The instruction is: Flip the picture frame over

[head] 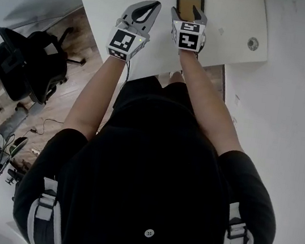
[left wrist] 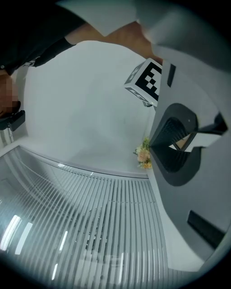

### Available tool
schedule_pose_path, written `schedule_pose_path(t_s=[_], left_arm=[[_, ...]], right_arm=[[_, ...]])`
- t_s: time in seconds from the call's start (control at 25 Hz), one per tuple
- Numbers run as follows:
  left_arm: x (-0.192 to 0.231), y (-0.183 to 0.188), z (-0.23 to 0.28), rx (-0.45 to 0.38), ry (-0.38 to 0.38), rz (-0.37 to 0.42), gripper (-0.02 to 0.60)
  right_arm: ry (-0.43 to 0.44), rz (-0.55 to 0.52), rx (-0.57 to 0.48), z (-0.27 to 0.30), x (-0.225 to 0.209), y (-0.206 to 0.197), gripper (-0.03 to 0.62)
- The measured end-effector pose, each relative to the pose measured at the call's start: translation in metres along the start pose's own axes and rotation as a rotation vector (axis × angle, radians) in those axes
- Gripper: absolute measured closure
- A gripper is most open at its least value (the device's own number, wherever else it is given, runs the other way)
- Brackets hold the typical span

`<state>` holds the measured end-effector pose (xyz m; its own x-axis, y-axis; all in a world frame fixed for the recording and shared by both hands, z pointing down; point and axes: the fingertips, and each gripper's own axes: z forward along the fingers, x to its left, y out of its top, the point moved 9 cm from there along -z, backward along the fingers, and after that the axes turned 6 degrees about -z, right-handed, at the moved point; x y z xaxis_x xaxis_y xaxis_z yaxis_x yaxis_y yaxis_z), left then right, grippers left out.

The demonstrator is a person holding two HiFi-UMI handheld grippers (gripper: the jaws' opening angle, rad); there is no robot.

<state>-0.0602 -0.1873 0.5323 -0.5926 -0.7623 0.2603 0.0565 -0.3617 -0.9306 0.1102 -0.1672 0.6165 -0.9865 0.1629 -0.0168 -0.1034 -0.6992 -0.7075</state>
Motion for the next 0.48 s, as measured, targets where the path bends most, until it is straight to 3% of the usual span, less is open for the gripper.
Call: schedule_pose_path(t_s=[0.48], left_arm=[[0.027,-0.033,0.016,0.05,0.002,-0.043,0.577]], right_arm=[[-0.055,0.01,0.05,0.028,0.018,-0.007,0.372]])
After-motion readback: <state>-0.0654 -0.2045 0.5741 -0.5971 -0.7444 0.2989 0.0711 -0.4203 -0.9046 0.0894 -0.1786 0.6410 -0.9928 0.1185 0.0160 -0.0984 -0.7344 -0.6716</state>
